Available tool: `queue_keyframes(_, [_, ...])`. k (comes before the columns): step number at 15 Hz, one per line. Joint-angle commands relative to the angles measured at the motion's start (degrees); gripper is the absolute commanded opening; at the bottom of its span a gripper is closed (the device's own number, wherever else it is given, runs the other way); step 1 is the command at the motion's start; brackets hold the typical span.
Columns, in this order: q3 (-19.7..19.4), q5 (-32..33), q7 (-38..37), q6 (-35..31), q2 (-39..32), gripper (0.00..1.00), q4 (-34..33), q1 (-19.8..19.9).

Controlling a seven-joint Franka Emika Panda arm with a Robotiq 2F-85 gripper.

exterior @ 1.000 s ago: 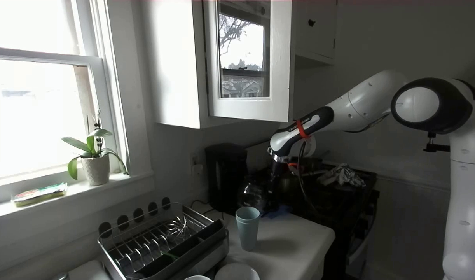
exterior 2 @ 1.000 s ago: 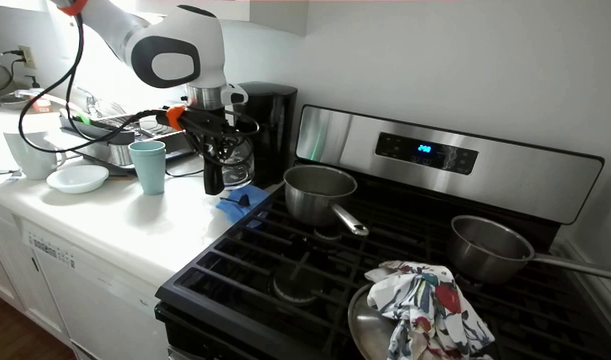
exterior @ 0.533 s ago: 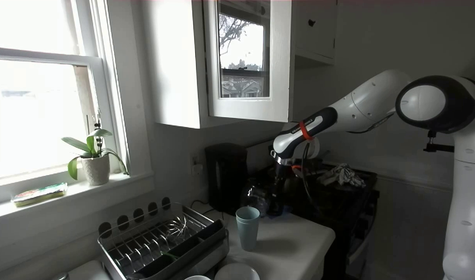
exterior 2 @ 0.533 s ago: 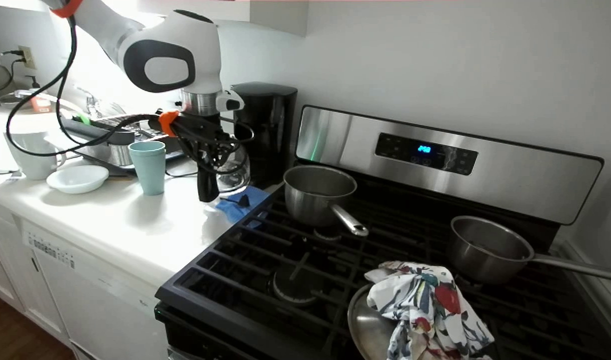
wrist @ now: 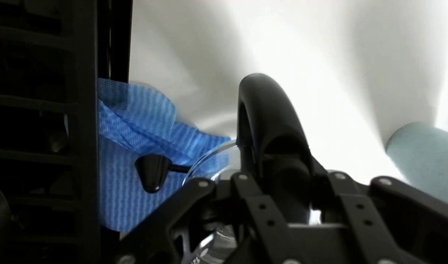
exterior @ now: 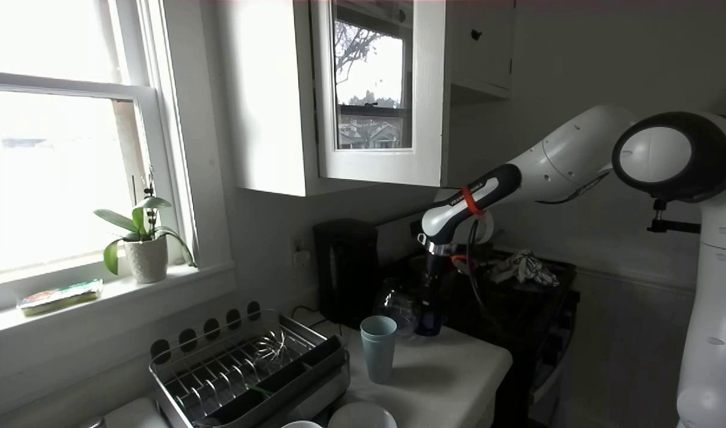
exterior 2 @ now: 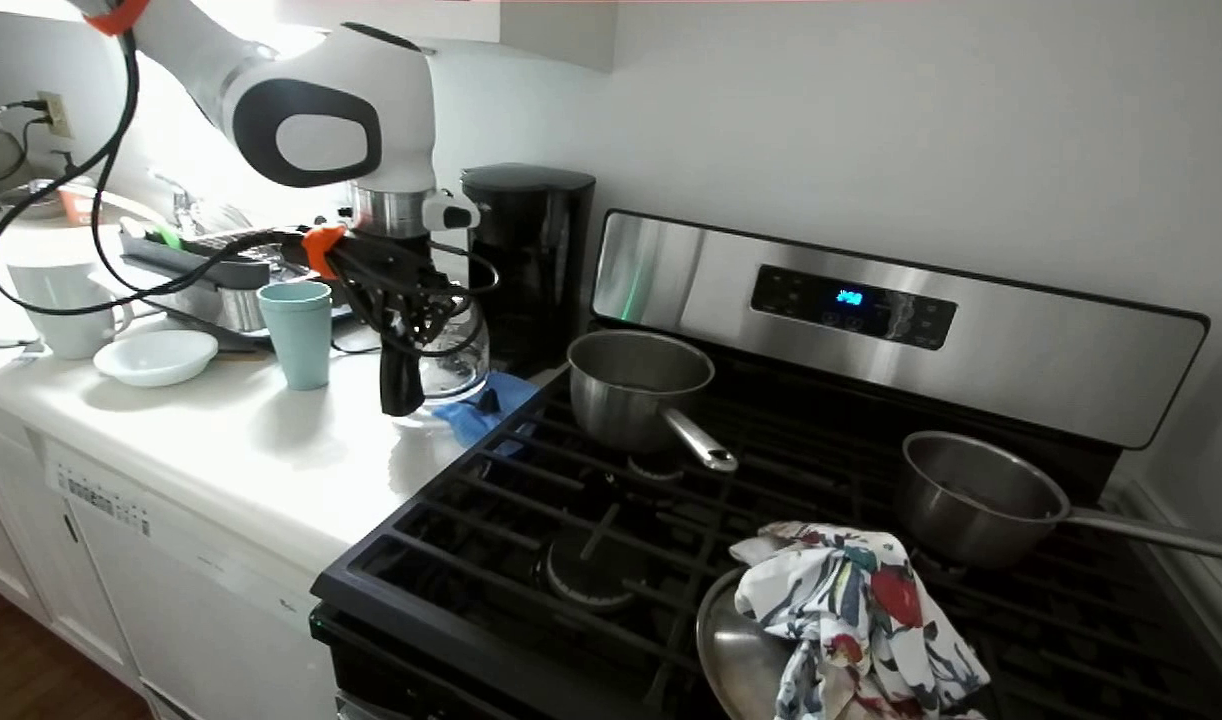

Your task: Take the coffee pot off of the coffee maker

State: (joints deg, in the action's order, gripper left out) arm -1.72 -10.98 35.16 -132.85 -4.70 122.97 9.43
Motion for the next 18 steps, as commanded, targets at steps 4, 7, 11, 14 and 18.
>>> queue_keyframes(4, [-1.1,2.4,-1.9,2.5,2.2,0.08,1.6,-1.2])
queue_keyframes(7, [-1.3,4.5,-2.7,3.9,2.7,0.08,2.2,-1.3])
queue_keyframes(11, [-1.2,7.0,-3.5,4.8,3.1,0.08,3.1,-1.6])
queue_keyframes(14, [-1.1,7.9,-2.8,6.0,3.8,0.08,4.1,-1.9])
queue_keyframes(18, [-1.2,8.8,-1.7,6.6,6.0,0.08,6.0,-2.1])
